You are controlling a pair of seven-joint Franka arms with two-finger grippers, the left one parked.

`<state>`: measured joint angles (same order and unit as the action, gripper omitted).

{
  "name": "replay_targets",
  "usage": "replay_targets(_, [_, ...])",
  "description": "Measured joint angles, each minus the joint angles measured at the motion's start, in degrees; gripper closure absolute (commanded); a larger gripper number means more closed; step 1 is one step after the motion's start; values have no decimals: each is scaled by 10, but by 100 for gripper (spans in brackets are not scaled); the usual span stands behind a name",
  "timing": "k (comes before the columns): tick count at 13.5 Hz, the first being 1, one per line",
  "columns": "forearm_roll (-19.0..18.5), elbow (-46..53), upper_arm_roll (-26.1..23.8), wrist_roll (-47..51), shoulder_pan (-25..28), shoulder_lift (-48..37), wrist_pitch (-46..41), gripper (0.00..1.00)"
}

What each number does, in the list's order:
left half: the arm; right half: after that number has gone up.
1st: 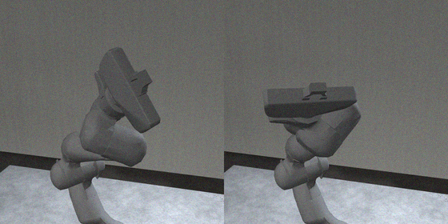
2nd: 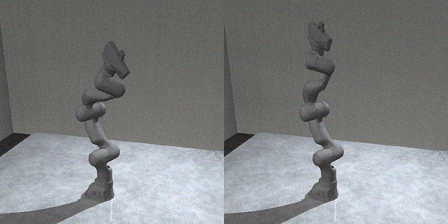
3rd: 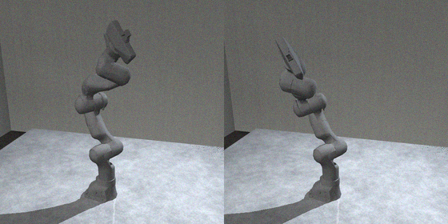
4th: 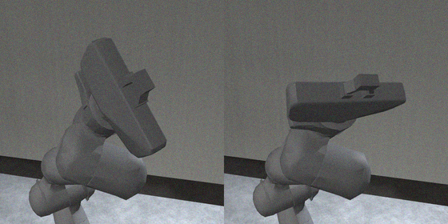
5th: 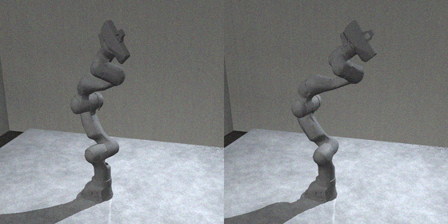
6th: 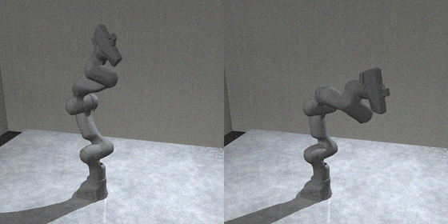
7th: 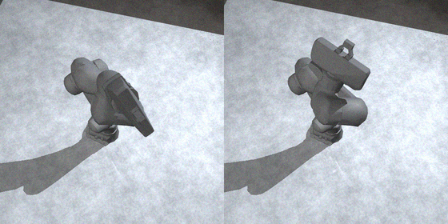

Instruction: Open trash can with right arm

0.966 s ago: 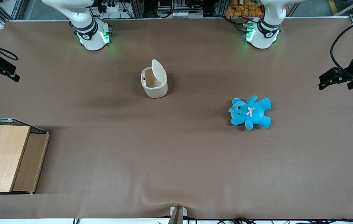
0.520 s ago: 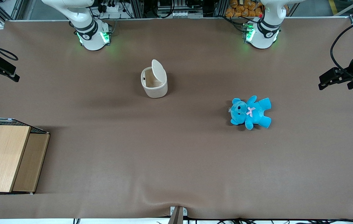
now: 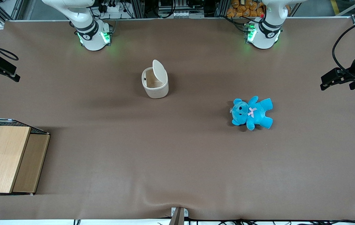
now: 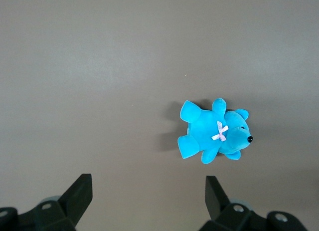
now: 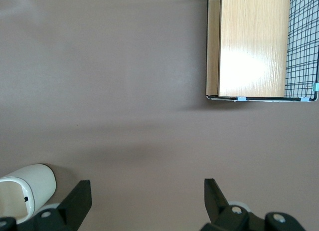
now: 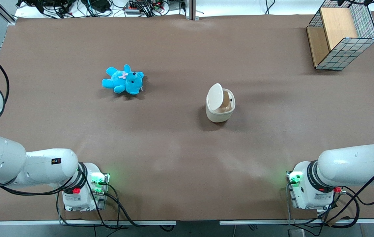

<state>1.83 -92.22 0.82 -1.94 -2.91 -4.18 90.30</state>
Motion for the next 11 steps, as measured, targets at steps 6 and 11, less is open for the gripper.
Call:
replay_targets(6, [0,0,0,0,0,0,-3,0])
replay_targets(11, [0,0,0,0,0,0,-23,0])
